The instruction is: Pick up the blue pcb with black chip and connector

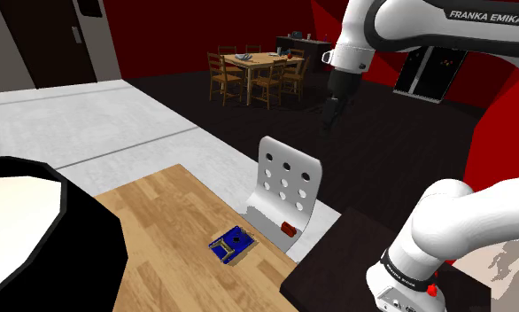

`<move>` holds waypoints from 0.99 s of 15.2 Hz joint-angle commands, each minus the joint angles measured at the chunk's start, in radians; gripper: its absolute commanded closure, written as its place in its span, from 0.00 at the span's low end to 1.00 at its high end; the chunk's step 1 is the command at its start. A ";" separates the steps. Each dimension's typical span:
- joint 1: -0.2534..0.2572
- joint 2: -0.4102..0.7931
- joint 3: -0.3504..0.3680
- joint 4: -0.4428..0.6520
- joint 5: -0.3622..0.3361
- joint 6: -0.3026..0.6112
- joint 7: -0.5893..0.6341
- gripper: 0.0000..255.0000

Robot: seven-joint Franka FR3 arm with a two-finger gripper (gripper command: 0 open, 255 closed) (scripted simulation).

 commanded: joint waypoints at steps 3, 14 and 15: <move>0.001 0.020 0.019 -0.046 0.013 0.065 0.021 0.00; 0.009 0.244 0.130 -0.207 0.073 0.443 0.135 0.00; 0.009 0.274 0.140 -0.213 0.076 0.478 0.146 0.00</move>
